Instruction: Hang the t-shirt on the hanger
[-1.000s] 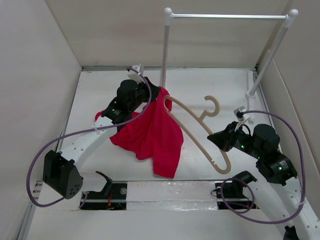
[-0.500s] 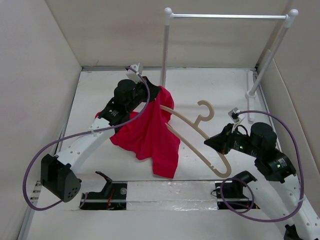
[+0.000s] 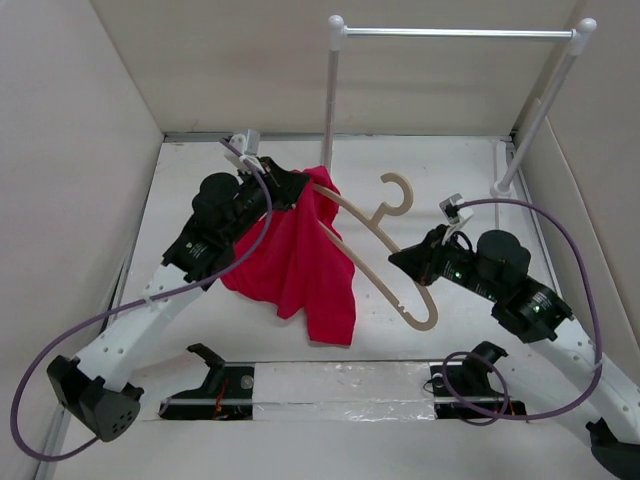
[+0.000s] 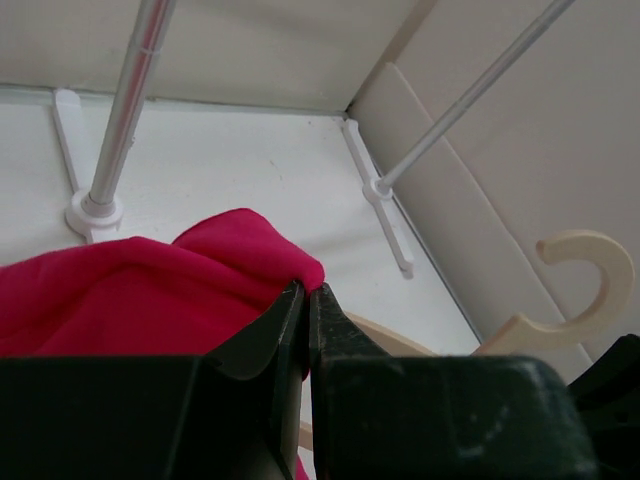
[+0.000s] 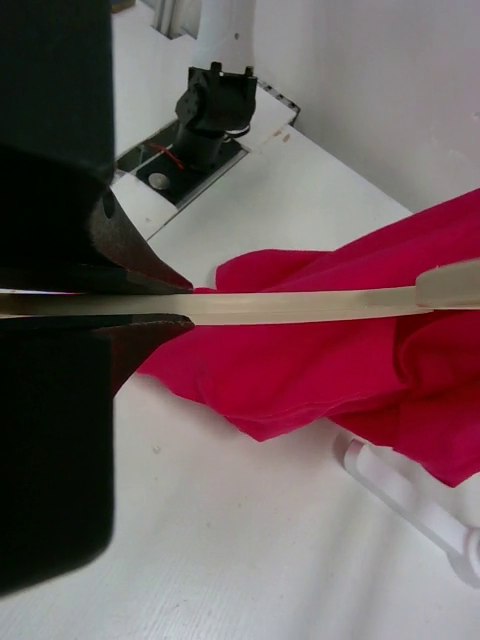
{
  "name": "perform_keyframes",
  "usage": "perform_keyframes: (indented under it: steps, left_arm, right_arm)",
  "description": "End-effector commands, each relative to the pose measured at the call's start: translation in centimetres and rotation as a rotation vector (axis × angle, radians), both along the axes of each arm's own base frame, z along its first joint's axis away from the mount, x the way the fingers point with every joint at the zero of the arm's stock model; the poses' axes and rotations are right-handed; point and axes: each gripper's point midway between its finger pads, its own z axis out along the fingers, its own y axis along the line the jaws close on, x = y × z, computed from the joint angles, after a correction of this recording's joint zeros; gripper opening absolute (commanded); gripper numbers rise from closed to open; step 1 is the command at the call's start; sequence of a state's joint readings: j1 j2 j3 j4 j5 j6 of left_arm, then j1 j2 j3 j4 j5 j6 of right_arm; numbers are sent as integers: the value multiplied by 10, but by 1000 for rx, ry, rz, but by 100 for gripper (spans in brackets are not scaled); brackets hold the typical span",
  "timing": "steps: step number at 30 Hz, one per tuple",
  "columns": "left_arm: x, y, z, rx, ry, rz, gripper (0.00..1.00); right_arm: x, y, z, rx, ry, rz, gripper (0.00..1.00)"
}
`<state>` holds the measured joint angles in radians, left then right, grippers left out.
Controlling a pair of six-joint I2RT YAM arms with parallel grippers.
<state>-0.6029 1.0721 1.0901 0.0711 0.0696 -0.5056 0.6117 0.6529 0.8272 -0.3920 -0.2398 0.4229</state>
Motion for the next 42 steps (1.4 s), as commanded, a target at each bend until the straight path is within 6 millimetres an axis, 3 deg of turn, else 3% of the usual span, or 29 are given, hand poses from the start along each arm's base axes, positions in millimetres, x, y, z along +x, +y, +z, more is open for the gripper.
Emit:
perform_keyframes:
  steps: [1,3,7,10,14,15,16,20,24,29,35,36,39,42]
  left_arm:
    - [-17,20,53,-94,-117,43,0]
    - [-17,36,69,-102,-145,118,0]
    - [-23,59,105,-132,-216,202,0]
    - [-34,67,130,-168,-267,200,0]
    - [-47,61,147,-211,-311,137,0]
    - [-51,51,145,-212,-312,75,0]
    - [-54,44,144,-213,-315,34,0]
    - [-61,24,138,-232,-309,-78,0]
    - [-66,20,119,-236,-272,-113,0]
    - [-72,30,97,-223,-233,-82,0]
    - [-75,28,79,-217,-198,-99,0]
    - [-76,24,74,-211,-191,-125,0]
    - [-81,5,63,-204,-181,-234,0]
    - [-86,-10,53,-227,-161,-324,0]
  right_arm:
    - [18,-9,75,91,-195,-164,0]
    - [3,7,92,90,-222,-118,0]
    - [-13,10,128,140,-268,-122,0]
    - [-19,9,144,147,-285,-178,0]
    - [-16,33,141,83,-302,-221,0]
    - [-13,40,143,90,-305,-240,0]
    - [-7,59,129,36,-301,-241,0]
    - [1,99,110,32,-278,-231,0]
    - [25,107,92,102,-243,-289,0]
    - [43,95,120,210,-303,-272,0]
    - [48,93,158,266,-387,-281,0]
    - [48,94,167,287,-406,-263,0]
    - [77,105,161,249,-401,-284,0]
    - [89,106,170,282,-425,-318,0]
